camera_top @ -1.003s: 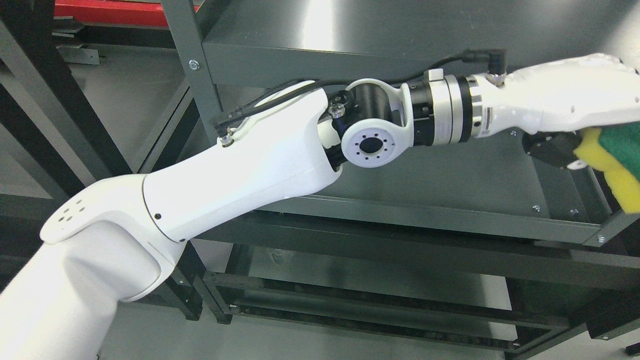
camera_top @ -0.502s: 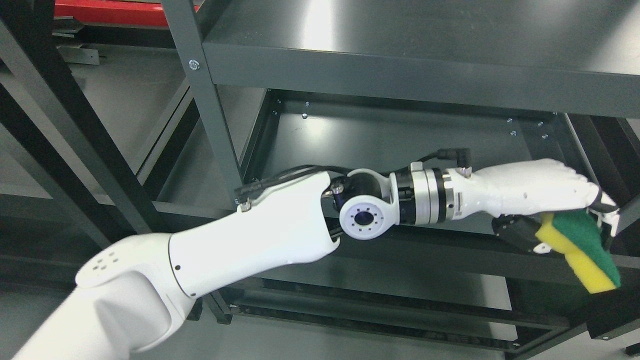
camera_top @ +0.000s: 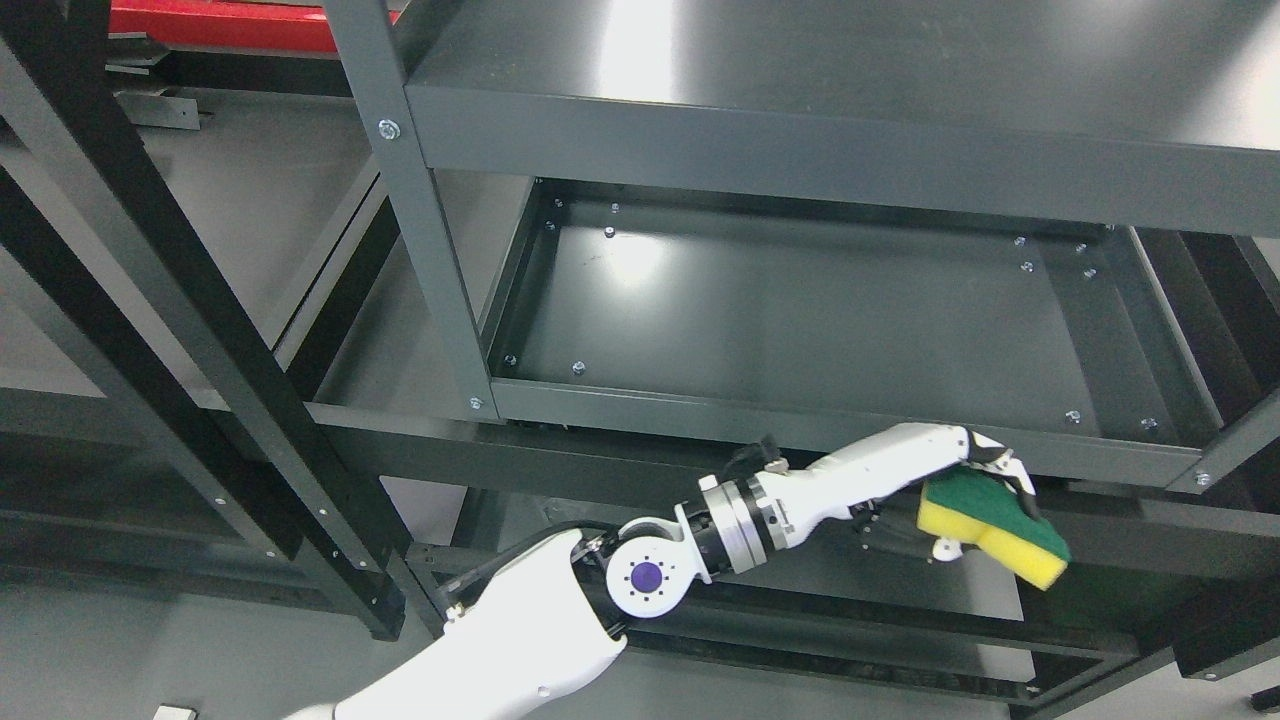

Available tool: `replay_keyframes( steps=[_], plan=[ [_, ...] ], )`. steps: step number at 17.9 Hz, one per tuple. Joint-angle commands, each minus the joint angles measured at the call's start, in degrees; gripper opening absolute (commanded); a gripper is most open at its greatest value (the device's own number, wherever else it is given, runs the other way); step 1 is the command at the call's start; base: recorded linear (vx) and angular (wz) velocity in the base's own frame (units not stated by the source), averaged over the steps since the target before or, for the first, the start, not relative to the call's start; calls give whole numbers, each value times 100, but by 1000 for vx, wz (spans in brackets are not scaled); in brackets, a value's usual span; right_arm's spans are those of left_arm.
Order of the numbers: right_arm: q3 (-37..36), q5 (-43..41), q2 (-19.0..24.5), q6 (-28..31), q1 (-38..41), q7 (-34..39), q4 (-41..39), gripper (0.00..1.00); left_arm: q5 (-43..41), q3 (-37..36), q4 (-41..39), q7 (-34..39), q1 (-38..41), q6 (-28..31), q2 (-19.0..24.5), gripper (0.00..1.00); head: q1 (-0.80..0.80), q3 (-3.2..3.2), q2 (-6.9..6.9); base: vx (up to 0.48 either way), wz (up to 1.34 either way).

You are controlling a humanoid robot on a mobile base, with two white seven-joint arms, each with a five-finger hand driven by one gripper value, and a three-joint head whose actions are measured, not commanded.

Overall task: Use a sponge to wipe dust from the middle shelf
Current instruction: 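Withdraw the left hand holding the sponge out of the shelf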

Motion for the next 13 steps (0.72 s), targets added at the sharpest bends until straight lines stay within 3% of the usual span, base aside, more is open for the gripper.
replay_keyframes(
  steps=[1, 4, 8, 13],
  plan=[
    [0, 0, -100, 2, 0, -2, -100, 100, 6, 3175, -405, 383, 1382, 8, 85, 2, 0, 0, 0, 0, 0],
    [0, 0, -100, 2, 0, -2, -100, 100, 15, 3747, -985, 754, 1805, 464, 85, 2, 0, 0, 0, 0, 0],
    [0, 0, -100, 2, 0, -2, -100, 100, 59, 4302, -1557, 763, 1876, 544, 85, 1, 0, 0, 0, 0, 0],
    [0, 0, -100, 2, 0, -2, -100, 100, 296, 4049, -2260, 816, 2859, 317, 85, 1, 0, 0, 0, 0, 0]
  ],
)
